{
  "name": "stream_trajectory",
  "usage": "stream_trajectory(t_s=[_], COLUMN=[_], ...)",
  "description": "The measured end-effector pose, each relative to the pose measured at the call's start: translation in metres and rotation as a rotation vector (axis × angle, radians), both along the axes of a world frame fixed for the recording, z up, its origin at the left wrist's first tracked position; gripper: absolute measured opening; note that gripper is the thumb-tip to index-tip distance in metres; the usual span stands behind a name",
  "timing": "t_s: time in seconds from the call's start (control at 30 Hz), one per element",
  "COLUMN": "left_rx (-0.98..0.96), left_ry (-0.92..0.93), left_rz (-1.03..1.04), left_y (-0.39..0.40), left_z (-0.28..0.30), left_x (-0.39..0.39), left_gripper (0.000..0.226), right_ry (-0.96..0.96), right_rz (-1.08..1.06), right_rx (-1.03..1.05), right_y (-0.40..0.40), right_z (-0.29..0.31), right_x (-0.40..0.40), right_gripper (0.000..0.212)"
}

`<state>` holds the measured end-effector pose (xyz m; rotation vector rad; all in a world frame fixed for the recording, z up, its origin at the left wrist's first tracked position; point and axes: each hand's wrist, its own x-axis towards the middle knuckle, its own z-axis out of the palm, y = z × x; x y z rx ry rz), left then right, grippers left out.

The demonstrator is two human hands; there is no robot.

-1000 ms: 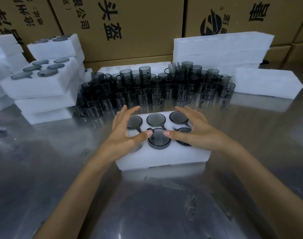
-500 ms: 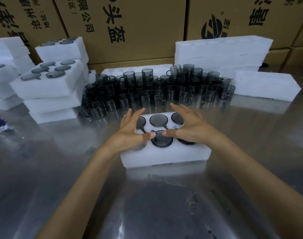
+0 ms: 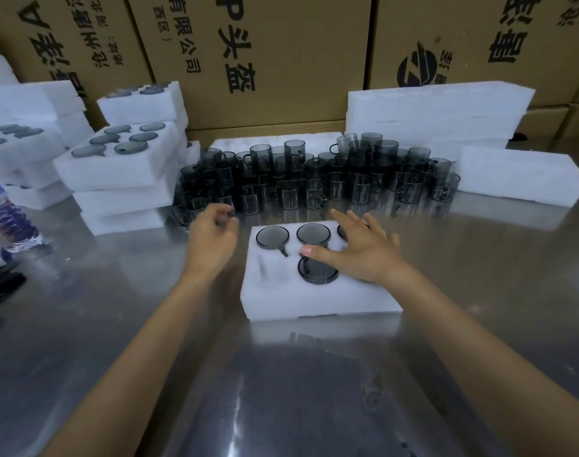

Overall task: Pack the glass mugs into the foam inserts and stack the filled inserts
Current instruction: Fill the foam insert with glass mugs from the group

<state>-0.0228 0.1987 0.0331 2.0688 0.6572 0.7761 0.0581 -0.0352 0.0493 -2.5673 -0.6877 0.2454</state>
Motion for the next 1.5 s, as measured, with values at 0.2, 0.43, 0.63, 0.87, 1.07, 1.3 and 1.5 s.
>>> stream_trajectory(t_s=[0.2, 0.43, 0.63, 0.87, 1.07, 1.3, 1.5], left_rx=[0.381, 0.409, 0.346, 0.180, 0.077, -0.045, -0.250], left_ry=[0.360, 0.230, 0.019, -0.284, -0.034, 0.038, 0.105], left_rz=[0.264, 0.263, 0.101, -0.226, -0.639, -0.769, -0.915], left_y=[0.056, 0.053, 0.042, 0.009, -0.009, 0.003, 0.013], left_z=[-0.015, -0.029, -0.029, 0.007, 0.024, 0.032, 0.034], left_x=[0.020, 0.027, 0.013, -0.016, -0.031, -0.040, -0.049], left_gripper=[0.048, 0.028, 0.020, 0.024, 0.024, 0.047, 0.060], right_ry=[-0.070, -0.090, -0.119, -0.179, 0.130, 0.252, 0.179], right_rz=[-0.014, -0.013, -0.014, -0.050, 0.280, 0.445, 0.446], right_rx=[0.075, 0.077, 0.075, 0.239, 0.528, 0.492, 0.430], right_y=[-0.001, -0.002, -0.004, -0.001, 0.016, 0.027, 0.025], right_z=[-0.010, -0.010, -0.009, 0.006, 0.031, 0.028, 0.025], right_x=[0.001, 0.001, 0.002, 0.004, -0.009, -0.025, -0.036], right_gripper=[0.110, 0.109, 0.086, 0.060, 0.069, 0.069, 0.058])
